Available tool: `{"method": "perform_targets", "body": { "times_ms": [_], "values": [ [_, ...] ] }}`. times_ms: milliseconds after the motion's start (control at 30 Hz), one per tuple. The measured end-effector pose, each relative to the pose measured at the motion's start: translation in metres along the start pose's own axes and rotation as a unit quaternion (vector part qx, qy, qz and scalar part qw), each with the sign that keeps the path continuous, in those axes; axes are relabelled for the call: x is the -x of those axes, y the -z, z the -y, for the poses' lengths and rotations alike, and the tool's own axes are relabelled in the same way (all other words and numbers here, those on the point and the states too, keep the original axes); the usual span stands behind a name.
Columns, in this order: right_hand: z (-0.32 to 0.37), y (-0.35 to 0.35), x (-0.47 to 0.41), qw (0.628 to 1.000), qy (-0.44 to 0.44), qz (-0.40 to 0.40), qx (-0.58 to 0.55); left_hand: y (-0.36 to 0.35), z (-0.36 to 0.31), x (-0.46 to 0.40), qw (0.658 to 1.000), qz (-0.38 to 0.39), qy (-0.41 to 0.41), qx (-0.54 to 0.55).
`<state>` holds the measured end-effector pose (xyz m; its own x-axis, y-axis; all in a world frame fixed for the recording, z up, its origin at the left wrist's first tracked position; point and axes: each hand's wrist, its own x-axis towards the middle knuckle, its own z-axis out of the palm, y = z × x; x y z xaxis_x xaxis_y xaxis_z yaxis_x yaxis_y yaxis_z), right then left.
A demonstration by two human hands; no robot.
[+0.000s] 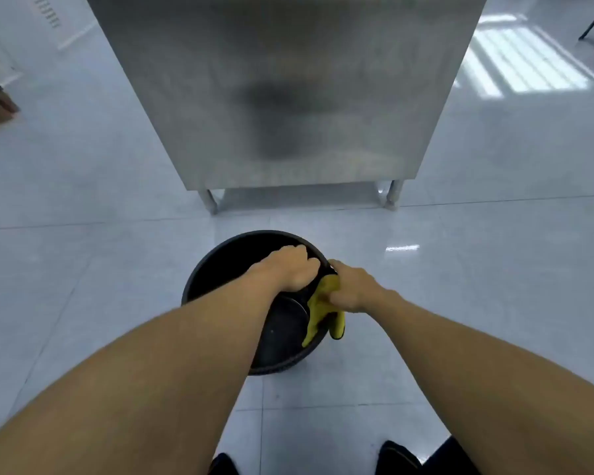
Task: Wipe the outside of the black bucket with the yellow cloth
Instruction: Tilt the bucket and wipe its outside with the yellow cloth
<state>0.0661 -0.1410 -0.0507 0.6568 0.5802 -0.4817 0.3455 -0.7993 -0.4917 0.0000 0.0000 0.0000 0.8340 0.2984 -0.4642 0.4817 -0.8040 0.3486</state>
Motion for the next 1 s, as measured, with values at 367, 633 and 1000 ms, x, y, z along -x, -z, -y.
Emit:
{"method": "perform_targets", "body": {
  "times_ms": [367, 633, 1000],
  "values": [
    [-0.006, -0.028, -0.002, 0.986, -0.058, -0.140, -0.065, -0.078, 0.015, 0.031, 0.979, 0.203, 0.000, -0.030],
    [0.025, -0.018, 0.009, 0.973, -0.013, -0.204, -0.108, -0.058, 0.024, 0.055, 0.990, 0.120, -0.033, -0.070],
    [0.064, 0.024, 0.034, 0.836, 0.019, -0.387, -0.388, -0.002, 0.034, 0.050, 0.999, -0.040, -0.009, 0.027]
  ]
}}
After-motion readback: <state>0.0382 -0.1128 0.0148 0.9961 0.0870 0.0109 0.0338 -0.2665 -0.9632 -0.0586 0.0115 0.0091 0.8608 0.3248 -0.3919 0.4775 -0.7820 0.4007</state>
